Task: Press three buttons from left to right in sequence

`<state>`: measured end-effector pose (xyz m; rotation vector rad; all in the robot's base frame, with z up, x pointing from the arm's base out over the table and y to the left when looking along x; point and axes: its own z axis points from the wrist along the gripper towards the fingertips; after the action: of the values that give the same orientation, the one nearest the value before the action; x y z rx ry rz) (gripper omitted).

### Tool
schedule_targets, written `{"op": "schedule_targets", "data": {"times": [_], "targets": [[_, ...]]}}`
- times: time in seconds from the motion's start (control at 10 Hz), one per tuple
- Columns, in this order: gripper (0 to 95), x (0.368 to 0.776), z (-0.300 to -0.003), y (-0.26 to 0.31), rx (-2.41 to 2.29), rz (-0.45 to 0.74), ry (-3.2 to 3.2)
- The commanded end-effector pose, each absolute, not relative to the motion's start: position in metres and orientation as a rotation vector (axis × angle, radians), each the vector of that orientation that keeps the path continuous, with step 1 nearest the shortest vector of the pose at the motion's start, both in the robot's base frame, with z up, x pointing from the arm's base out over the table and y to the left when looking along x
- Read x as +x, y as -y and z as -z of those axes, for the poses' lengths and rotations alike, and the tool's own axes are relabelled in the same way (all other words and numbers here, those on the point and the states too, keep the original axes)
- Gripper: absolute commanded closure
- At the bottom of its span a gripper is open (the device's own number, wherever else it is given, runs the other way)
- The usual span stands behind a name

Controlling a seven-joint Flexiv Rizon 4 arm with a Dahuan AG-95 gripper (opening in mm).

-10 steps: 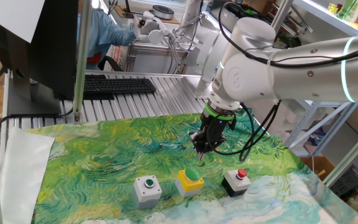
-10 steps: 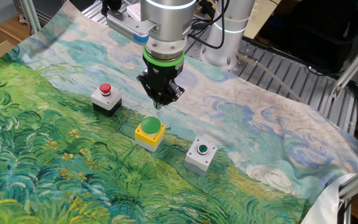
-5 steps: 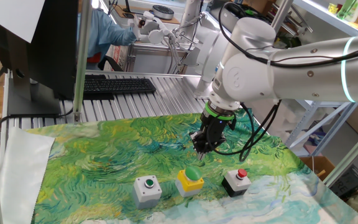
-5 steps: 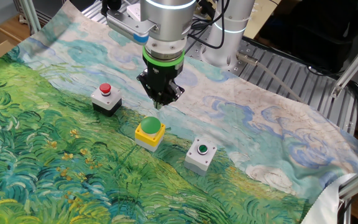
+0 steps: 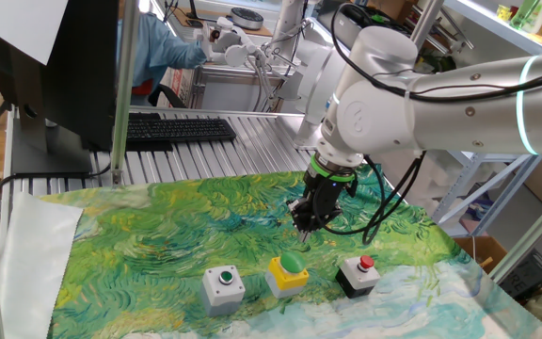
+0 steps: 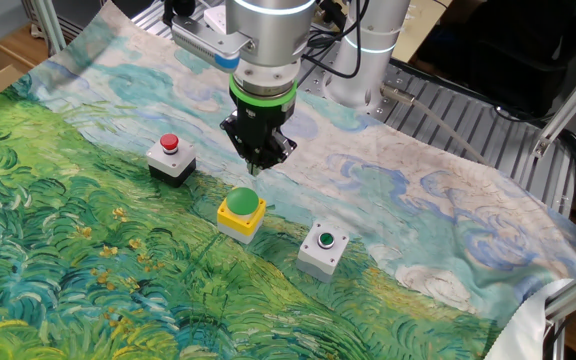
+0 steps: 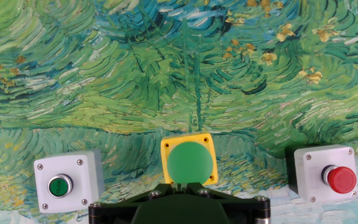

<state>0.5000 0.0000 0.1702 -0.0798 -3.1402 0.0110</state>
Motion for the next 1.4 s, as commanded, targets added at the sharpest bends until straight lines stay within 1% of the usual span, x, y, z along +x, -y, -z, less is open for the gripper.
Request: {"op": "schedule_targets", "data": {"times": [0.1, 0.4, 0.8, 1.4], "targets": [[95.0, 0.5, -0.171, 0.001, -0.034, -0.009, 3.142], [95.0, 0.494, -0.181, 0.021, 0.052, -0.008, 3.14], [95.0, 0.49, -0.18, 0.053, 0.123, -0.031, 3.141], [95.0, 0.488, -0.184, 0.053, 0.145, -0.039, 3.143]]}}
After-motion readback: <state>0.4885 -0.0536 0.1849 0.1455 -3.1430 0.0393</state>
